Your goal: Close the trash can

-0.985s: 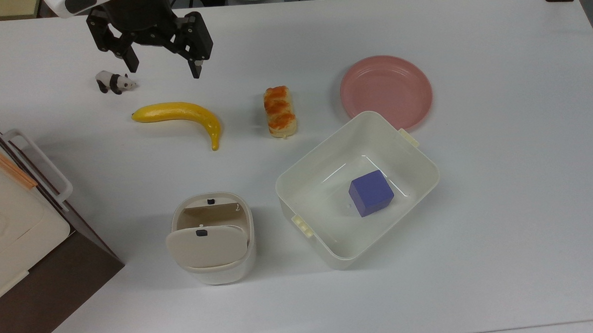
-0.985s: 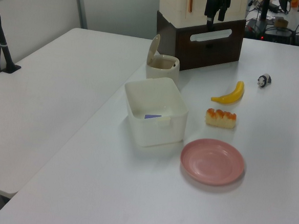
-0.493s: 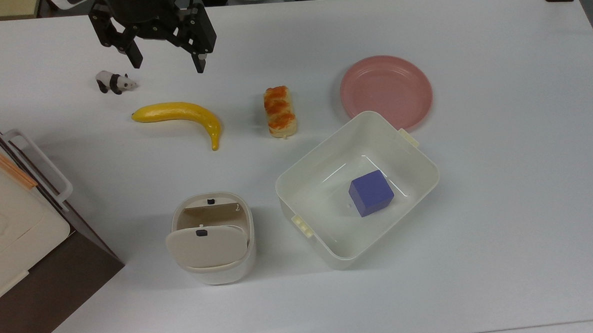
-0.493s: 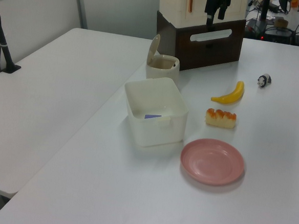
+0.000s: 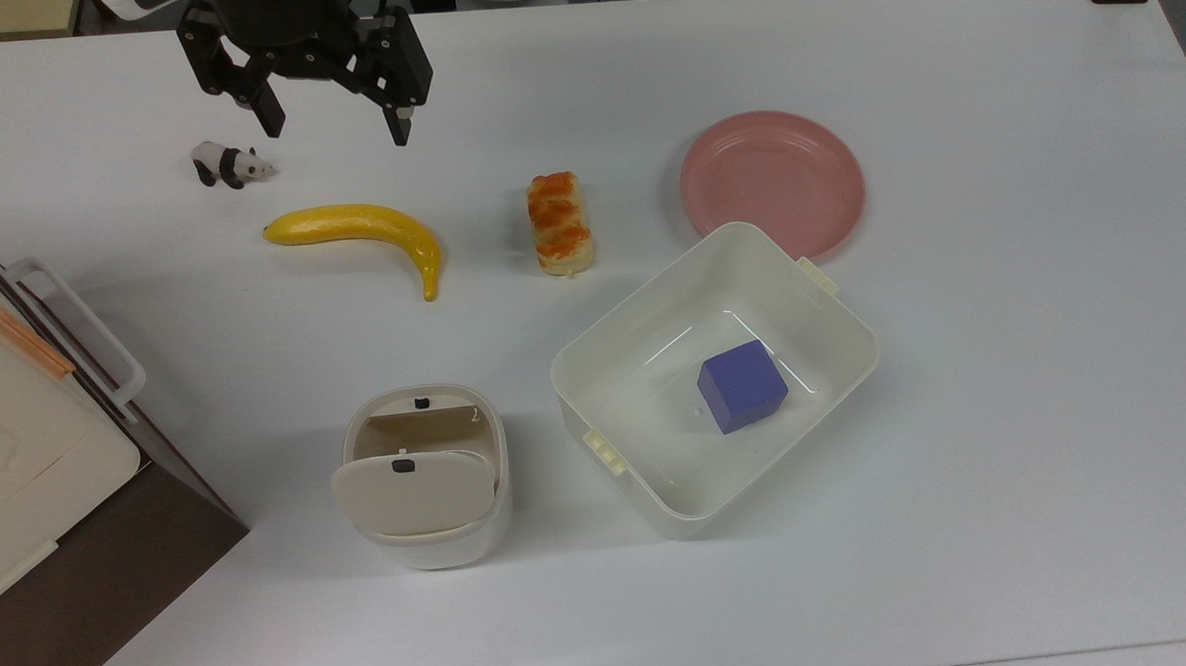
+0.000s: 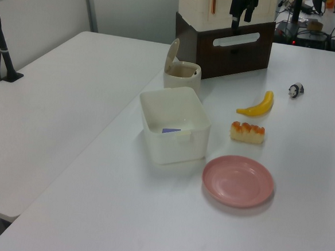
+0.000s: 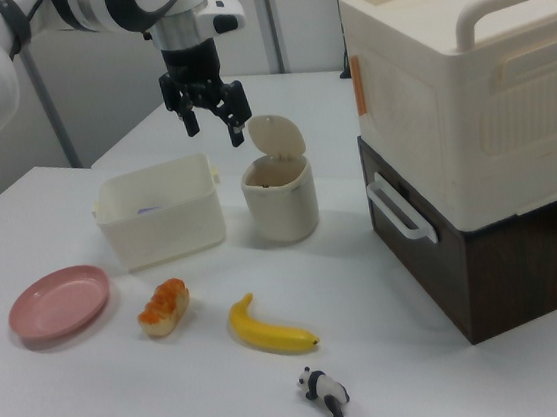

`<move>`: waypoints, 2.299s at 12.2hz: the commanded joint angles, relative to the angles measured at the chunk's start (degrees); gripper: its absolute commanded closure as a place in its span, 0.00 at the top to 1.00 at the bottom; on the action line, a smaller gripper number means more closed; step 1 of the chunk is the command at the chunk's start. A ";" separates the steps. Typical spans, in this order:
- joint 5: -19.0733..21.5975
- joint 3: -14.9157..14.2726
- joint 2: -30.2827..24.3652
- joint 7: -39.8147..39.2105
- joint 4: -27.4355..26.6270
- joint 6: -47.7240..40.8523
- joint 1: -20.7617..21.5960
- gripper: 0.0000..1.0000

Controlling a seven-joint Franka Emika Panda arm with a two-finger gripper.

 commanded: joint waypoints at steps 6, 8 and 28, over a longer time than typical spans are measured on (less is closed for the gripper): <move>1.51 -0.50 -1.93 -1.41 -2.26 -1.47 -0.25 1.00; 1.51 -0.50 -1.93 -1.41 -2.26 -1.38 -0.25 1.00; 0.98 -0.41 -0.88 -7.57 -2.43 7.28 -0.08 0.00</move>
